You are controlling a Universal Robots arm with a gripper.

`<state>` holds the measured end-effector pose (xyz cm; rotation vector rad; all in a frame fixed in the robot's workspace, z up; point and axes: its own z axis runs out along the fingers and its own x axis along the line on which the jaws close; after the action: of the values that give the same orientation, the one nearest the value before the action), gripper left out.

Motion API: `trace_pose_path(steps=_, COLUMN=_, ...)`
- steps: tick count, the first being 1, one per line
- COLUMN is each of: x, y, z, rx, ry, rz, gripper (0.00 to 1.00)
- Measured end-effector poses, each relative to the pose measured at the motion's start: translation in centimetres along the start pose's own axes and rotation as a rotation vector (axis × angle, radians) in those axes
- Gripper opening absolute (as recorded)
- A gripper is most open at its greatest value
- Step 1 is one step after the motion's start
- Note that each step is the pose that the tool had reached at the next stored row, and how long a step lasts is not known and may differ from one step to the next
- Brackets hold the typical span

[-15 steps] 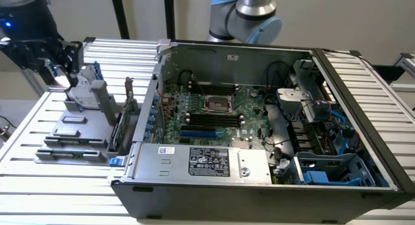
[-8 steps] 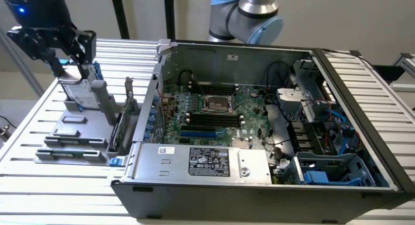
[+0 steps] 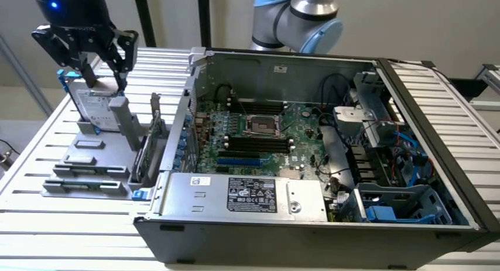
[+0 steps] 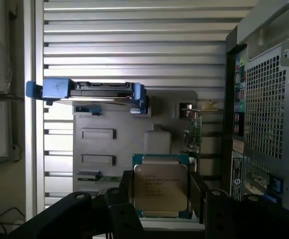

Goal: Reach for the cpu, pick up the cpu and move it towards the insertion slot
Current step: 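Pick up the cpu and move it towards the insertion slot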

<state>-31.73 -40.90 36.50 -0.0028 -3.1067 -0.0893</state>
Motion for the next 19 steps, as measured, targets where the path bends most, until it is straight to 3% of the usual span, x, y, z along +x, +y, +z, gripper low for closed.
trace_pose_path(steps=12, x=-5.5, y=0.04, z=-0.76, rx=-0.0191, ry=0.0001, rz=-0.001, gripper=0.55)
trace_pose_path(steps=19, x=-8.6, y=0.07, z=-1.15, rx=-0.027, ry=0.0001, rz=-0.001, gripper=0.55)
